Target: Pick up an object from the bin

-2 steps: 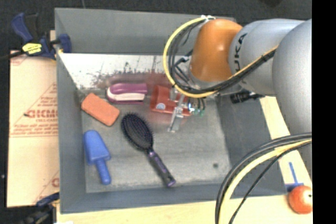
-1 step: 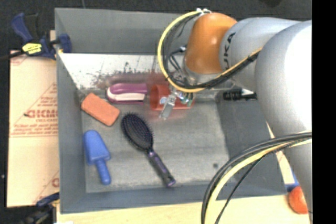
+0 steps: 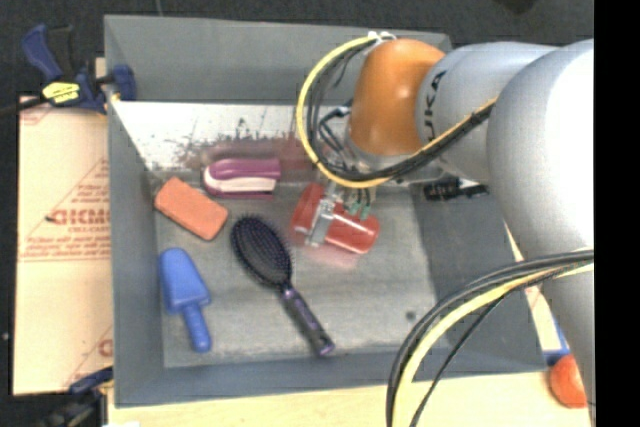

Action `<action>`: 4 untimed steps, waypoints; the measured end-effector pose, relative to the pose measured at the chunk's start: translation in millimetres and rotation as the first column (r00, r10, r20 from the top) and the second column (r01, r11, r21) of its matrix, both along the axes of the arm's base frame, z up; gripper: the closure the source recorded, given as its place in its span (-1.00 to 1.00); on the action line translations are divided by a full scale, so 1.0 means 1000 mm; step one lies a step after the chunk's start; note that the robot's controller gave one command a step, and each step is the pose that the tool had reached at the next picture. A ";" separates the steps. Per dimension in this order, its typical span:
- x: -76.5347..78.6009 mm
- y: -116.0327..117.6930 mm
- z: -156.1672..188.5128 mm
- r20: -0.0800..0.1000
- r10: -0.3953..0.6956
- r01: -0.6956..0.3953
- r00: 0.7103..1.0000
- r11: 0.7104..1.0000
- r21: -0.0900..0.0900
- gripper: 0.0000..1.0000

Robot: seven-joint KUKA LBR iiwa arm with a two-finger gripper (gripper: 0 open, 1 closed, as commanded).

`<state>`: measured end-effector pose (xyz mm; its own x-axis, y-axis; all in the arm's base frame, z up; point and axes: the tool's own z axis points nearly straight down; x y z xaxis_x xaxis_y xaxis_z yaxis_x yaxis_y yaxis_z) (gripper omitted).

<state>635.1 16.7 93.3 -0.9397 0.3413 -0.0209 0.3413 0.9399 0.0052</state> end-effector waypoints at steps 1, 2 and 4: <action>0.017 -0.007 -0.021 0.022 -0.240 0.240 0.971 0.971 0.012 1.00; 0.017 -0.007 -0.021 0.022 -0.239 0.239 0.971 0.971 0.012 1.00; 0.017 -0.009 0.019 0.031 -0.238 0.238 0.971 0.971 0.013 1.00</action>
Offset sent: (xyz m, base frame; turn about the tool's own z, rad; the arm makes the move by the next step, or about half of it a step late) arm 0.0000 0.0000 0.0000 0.0000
